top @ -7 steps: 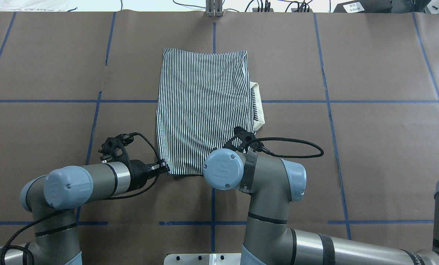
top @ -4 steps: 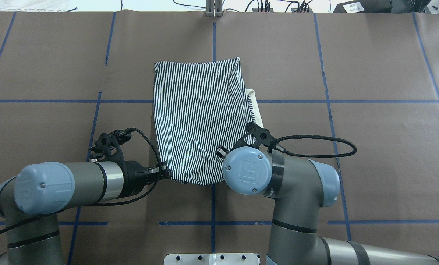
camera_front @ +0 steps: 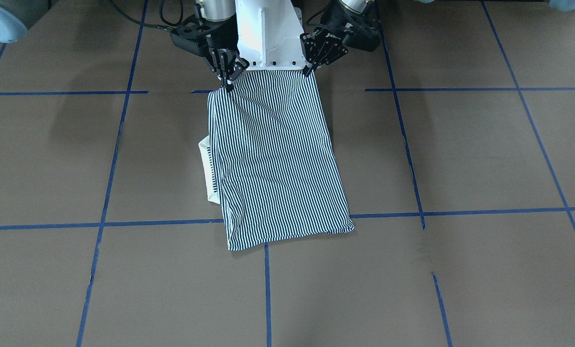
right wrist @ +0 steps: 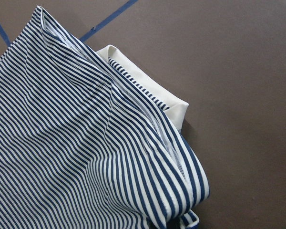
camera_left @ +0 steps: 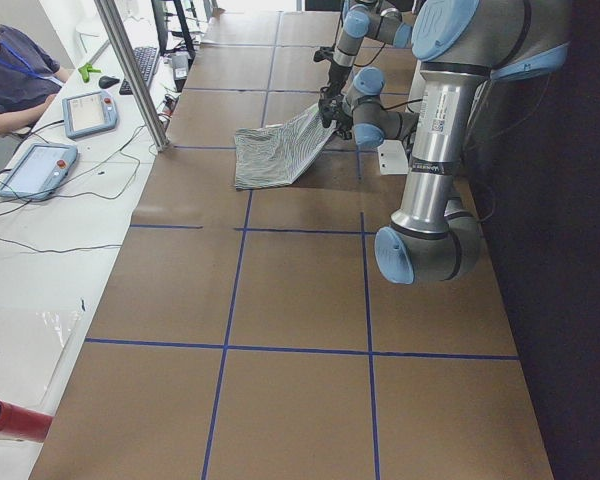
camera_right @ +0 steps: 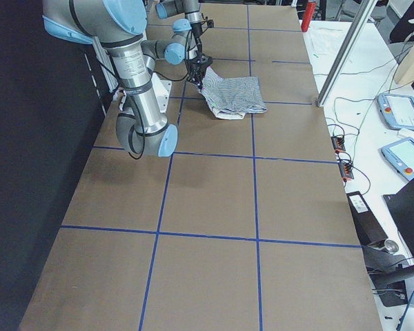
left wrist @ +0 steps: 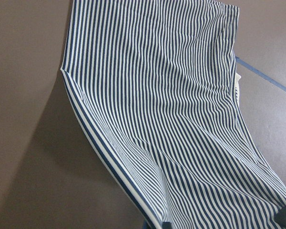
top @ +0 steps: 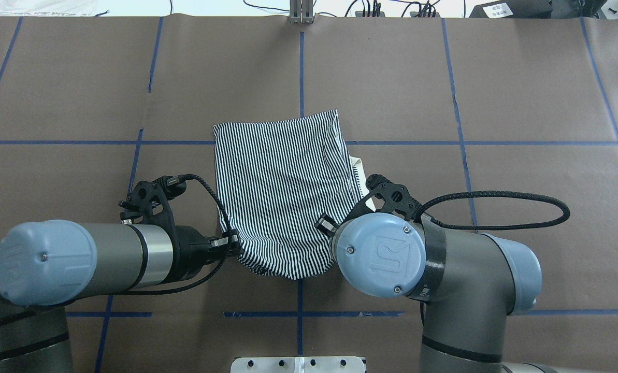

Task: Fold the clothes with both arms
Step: 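Grasp the shirt's near edge with both grippers, then fold the near edge away from the robot over the shirt with both grippers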

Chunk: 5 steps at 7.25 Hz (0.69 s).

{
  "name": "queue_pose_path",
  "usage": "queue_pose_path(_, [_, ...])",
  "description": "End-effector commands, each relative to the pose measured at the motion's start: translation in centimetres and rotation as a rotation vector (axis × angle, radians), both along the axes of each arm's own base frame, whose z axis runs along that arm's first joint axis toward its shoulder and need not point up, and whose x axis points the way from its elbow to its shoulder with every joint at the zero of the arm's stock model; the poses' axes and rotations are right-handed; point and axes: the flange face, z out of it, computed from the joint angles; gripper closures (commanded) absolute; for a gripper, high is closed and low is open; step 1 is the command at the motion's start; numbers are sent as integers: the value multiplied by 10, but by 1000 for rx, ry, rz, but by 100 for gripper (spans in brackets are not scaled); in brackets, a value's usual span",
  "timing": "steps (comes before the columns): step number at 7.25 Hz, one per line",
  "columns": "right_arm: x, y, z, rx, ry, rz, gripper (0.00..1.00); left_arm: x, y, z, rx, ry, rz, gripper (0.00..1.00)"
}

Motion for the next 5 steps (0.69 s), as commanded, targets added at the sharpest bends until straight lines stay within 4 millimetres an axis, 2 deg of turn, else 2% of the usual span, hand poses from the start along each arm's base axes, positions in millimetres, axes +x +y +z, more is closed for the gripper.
queue_pose_path(1, [-8,-62,-11,36,-3,62,100,-3,-44,-1,86,-52,-44,100])
queue_pose_path(2, [-18,-105,-22,43,8,102,100,-7,-70,-3,103,-101,-75,100])
queue_pose_path(3, [-34,-139,-20,47,16,131,100,-6,-94,-6,120,-128,-97,100])
queue_pose_path(4, [-58,-174,-10,47,27,152,100,-5,-122,-2,116,-152,-134,100])
queue_pose_path(5, [-81,-204,2,48,37,167,100,6,-148,5,131,-191,-146,100])
